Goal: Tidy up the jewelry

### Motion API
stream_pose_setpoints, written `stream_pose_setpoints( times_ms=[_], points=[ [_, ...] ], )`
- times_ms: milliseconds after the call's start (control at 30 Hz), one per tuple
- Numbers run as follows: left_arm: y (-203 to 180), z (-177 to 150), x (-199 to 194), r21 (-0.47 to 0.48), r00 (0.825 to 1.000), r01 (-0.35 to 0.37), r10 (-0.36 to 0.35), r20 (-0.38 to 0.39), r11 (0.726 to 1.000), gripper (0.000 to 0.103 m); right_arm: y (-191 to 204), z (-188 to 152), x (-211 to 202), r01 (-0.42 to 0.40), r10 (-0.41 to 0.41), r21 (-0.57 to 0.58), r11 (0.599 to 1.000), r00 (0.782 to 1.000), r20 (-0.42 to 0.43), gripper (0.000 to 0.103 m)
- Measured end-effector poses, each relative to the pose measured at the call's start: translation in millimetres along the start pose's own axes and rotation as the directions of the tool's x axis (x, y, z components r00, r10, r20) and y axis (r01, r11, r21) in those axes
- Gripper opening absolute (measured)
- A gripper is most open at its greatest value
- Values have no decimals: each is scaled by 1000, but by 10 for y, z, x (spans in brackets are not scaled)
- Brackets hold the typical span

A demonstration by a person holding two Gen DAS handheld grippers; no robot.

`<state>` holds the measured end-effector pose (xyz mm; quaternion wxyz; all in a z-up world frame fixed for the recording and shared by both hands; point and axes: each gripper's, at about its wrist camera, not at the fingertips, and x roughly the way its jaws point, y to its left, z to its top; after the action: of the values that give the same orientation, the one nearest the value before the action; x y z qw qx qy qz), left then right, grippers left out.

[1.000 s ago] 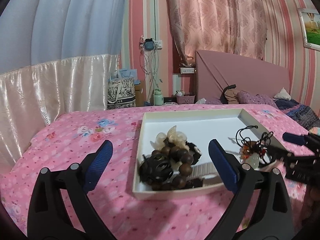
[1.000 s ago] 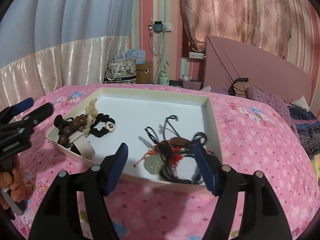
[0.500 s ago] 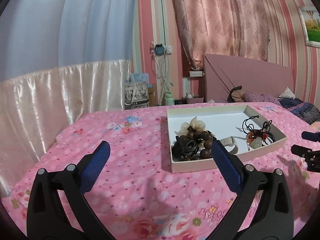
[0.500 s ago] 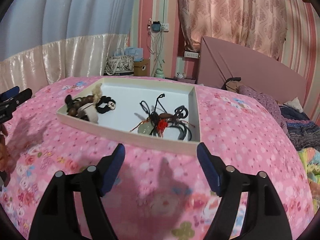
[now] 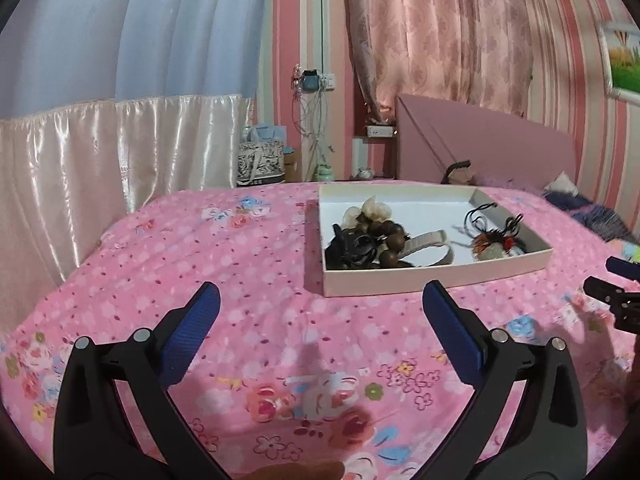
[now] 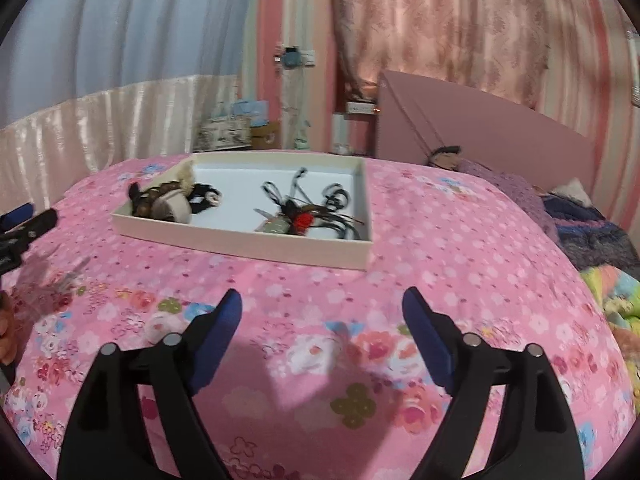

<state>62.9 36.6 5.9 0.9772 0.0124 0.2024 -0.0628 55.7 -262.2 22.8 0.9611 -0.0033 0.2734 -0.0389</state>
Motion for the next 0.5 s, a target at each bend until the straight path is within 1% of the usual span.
stream_pose_setpoints(
  times_ms=[67, 200, 267, 333, 367, 500],
  points=[
    [14, -5, -50, -9, 1000, -3, 3, 17, 1000, 100, 16, -9, -28, 22, -22, -11, 1000, 1000, 9, 89],
    [-27, -34, -94, 1, 1000, -8, 8, 25, 1000, 100, 43, -14, -97, 75, -74, -23, 997, 996, 47, 89],
    [-48, -47, -138, 9, 999, -18, 17, 44, 1000, 100, 67, -20, -138, 105, -103, -34, 994, 992, 67, 90],
    [-63, -61, -195, 14, 997, -34, 33, 74, 999, 100, 90, -17, -150, 113, -110, -48, 992, 991, 74, 90],
    [-74, -59, -204, 19, 997, -35, 33, 76, 999, 100, 90, -17, -153, 114, -110, -52, 992, 991, 72, 90],
    [-91, -52, -151, 34, 998, -29, 28, 48, 999, 100, 92, -9, -129, 104, -100, -59, 993, 993, 56, 90]
  ],
)
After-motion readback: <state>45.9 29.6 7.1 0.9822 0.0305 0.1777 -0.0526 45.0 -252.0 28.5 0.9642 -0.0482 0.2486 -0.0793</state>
